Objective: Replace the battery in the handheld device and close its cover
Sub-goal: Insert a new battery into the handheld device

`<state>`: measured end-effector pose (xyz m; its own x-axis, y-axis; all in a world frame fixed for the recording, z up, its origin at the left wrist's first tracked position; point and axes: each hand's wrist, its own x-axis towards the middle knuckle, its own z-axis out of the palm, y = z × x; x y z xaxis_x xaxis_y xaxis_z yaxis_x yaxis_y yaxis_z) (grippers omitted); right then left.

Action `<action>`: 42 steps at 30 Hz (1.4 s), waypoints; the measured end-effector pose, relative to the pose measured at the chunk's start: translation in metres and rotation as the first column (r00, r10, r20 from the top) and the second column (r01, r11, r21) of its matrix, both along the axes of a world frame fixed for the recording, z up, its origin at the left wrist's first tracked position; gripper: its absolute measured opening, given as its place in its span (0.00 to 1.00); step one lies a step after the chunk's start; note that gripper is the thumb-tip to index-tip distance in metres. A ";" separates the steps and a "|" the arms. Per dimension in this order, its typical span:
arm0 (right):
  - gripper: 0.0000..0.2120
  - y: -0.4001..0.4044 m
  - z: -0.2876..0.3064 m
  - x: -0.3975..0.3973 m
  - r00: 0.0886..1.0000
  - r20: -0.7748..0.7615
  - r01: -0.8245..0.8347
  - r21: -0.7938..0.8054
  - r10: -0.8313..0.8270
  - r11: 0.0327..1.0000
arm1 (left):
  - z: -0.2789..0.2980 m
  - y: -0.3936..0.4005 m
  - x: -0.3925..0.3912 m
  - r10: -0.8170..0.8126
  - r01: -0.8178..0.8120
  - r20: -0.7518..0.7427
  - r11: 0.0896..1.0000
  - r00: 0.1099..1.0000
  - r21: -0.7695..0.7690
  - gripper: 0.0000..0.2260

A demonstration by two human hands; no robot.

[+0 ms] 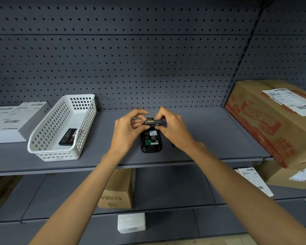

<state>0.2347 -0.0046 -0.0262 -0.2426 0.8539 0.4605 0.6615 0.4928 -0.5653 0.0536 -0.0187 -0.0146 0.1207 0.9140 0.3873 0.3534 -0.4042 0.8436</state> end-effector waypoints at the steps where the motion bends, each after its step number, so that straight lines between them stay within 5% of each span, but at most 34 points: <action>1: 0.14 0.000 0.000 0.000 1.000 -0.003 -0.002 0.007 0.002 1.000 | -0.001 -0.001 0.000 -0.005 0.005 0.006 1.000 1.000 0.000 0.17; 23: 0.10 -0.005 0.003 0.007 0.979 -0.187 -0.104 -0.153 0.075 0.983 | -0.002 -0.001 0.006 0.114 -0.116 0.070 0.993 0.991 0.026 0.14; 30: 0.23 -0.007 0.008 0.004 0.936 -0.344 -0.159 -0.212 0.078 0.964 | -0.001 0.000 0.006 0.129 -0.128 0.134 0.992 0.983 -0.019 0.13; 42: 0.20 -0.004 0.006 -0.001 0.943 -0.332 -0.098 -0.248 0.010 0.964 | -0.001 0.000 0.000 0.214 -0.214 -0.008 0.976 0.977 -0.052 0.15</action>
<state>0.2340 -0.0091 -0.0201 -0.1657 0.9432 0.2879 0.3960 0.3310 -0.8565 0.0535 -0.0182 -0.0157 -0.0786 0.9376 0.3387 0.4291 -0.2748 0.8604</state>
